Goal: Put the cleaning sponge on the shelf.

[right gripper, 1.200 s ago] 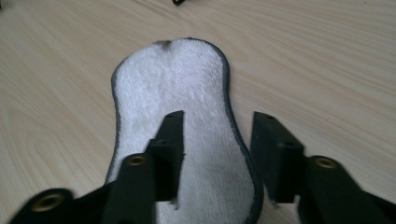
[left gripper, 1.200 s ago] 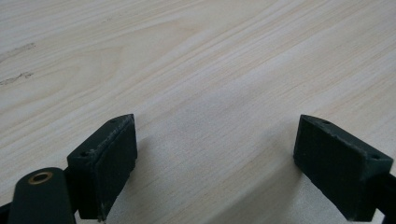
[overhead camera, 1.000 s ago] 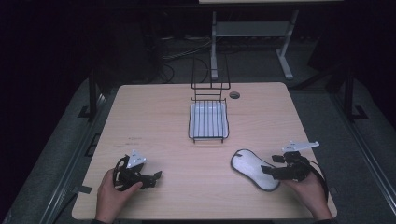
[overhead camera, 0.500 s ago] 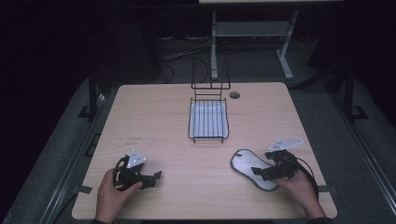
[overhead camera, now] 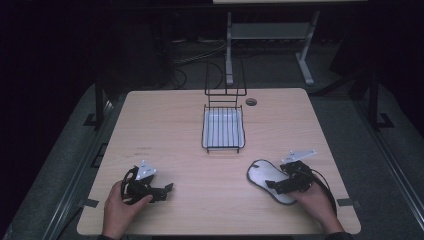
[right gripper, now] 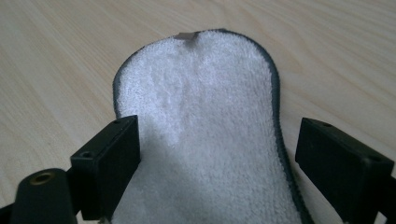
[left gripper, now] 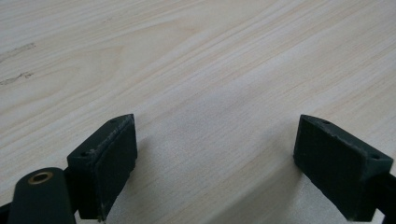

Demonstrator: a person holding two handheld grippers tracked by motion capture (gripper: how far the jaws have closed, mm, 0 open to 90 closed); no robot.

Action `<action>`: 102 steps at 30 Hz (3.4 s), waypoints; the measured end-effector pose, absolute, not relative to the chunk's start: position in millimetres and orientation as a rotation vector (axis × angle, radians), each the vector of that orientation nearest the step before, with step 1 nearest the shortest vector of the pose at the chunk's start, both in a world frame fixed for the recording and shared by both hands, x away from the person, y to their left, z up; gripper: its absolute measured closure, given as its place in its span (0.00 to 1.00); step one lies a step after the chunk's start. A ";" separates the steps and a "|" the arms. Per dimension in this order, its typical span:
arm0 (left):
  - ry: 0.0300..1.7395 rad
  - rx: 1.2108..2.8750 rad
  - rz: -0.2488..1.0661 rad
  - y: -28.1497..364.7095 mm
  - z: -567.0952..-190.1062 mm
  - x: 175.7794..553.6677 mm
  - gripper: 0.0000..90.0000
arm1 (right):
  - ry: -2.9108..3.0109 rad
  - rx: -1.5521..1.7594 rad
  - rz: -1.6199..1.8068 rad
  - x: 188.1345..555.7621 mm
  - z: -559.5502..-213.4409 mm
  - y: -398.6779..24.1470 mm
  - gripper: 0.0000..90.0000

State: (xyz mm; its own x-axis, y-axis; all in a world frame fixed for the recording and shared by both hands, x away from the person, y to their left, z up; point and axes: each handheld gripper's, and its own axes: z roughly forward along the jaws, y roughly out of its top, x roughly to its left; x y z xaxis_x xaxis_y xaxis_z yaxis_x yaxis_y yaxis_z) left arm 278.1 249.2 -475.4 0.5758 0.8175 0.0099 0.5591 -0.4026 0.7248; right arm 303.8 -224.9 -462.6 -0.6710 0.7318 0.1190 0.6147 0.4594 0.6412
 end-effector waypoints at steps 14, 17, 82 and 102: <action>1.093 2.118 0.482 249.2 -475.5 278.1 0.14 | 2.570 1.145 0.980 302.1 -464.8 -220.7 0.22; 1.093 2.118 0.481 249.2 -475.5 278.1 0.14 | 2.578 1.142 0.987 302.5 -465.0 -221.1 0.23; 1.093 2.118 0.481 249.2 -475.5 278.1 0.14 | 2.529 1.041 1.317 290.0 -424.5 -239.4 0.83; 1.094 2.115 0.481 249.0 -475.5 278.1 0.14 | 2.468 1.019 1.366 296.5 -411.1 -239.3 0.88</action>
State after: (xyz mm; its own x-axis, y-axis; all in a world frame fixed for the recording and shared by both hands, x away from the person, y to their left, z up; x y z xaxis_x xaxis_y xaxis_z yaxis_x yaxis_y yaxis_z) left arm 278.1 249.0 -475.5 0.5750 0.8181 0.0083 0.5592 -0.4004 0.7259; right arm 296.5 -239.3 -411.1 -0.7601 0.6210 0.1912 0.4919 0.3576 0.7939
